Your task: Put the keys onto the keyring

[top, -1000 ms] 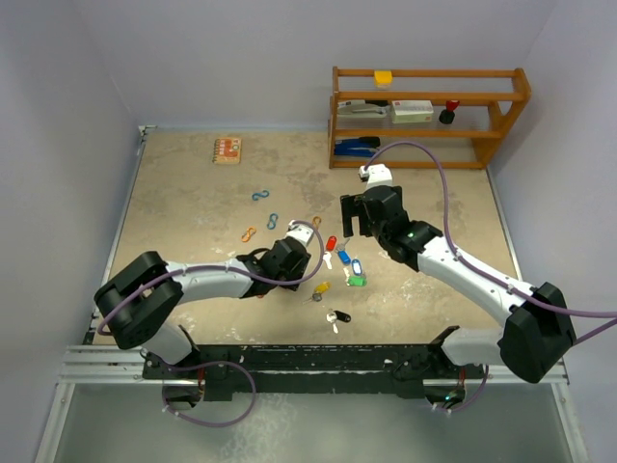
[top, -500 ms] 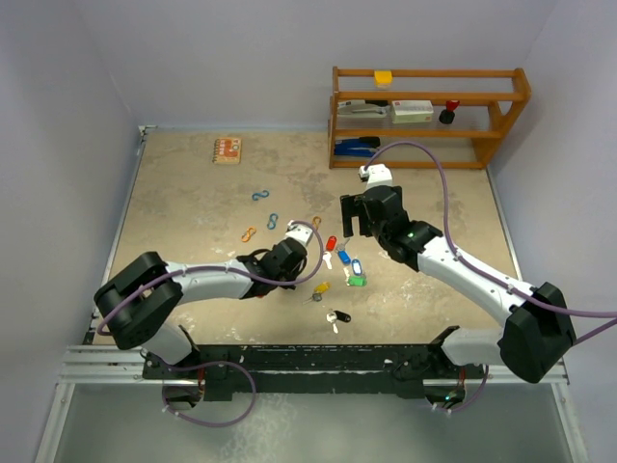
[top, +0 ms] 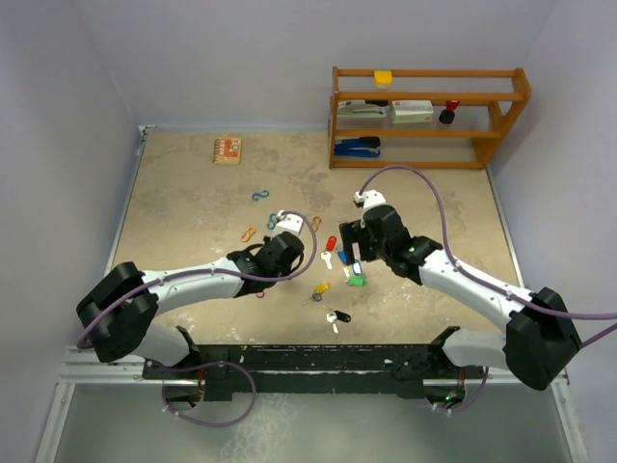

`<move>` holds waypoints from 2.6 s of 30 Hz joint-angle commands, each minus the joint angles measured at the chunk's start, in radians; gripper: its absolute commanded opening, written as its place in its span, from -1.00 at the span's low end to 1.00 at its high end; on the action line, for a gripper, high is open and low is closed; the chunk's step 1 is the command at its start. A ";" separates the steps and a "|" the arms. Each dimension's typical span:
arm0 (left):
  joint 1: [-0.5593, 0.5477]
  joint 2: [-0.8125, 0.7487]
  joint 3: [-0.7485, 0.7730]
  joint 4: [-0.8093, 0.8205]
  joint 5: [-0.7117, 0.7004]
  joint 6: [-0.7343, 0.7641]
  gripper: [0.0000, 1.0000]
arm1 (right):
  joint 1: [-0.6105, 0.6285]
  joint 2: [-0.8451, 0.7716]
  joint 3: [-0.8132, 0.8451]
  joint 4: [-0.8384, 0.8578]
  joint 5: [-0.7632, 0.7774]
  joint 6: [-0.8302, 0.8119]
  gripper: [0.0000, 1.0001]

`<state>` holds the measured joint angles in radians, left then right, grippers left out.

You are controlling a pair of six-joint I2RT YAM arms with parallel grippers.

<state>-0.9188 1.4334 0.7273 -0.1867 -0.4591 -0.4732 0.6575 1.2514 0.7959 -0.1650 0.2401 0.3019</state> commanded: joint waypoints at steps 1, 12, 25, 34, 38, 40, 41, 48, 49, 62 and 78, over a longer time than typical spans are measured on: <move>-0.006 -0.058 0.093 0.021 -0.151 -0.048 -1.00 | 0.028 -0.048 -0.065 0.030 -0.180 0.046 0.75; -0.006 -0.173 0.027 0.092 -0.261 -0.144 -1.00 | 0.160 0.031 -0.130 0.172 -0.299 0.148 0.24; -0.005 -0.232 -0.006 0.057 -0.314 -0.159 -1.00 | 0.203 0.177 -0.094 0.237 -0.351 0.167 -0.18; -0.005 -0.237 -0.014 0.050 -0.325 -0.159 -1.00 | 0.220 0.231 -0.069 0.246 -0.369 0.167 -0.25; -0.003 -0.240 -0.015 0.047 -0.332 -0.156 -1.00 | 0.225 0.253 -0.058 0.246 -0.369 0.167 -0.27; -0.003 -0.243 -0.016 0.047 -0.334 -0.153 -1.00 | 0.226 0.260 -0.054 0.245 -0.368 0.165 -0.27; -0.003 -0.241 -0.016 0.047 -0.334 -0.151 -1.00 | 0.226 0.264 -0.052 0.245 -0.367 0.164 -0.29; -0.002 -0.236 -0.013 0.041 -0.336 -0.150 -1.00 | 0.226 0.274 -0.050 0.237 -0.366 0.161 -0.42; 0.000 -0.235 -0.013 0.041 -0.336 -0.150 -1.00 | 0.227 0.272 -0.050 0.235 -0.364 0.159 -0.43; 0.003 -0.228 -0.021 0.044 -0.335 -0.154 -1.00 | 0.227 0.274 -0.050 0.228 -0.376 0.150 -0.67; 0.011 -0.234 -0.063 0.219 -0.174 -0.106 -1.00 | 0.226 0.075 -0.047 0.260 -0.275 0.054 -1.00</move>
<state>-0.9154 1.2205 0.6941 -0.1043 -0.7326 -0.6125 0.8787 1.3926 0.7086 0.0570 -0.0704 0.4164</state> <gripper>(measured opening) 0.019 0.005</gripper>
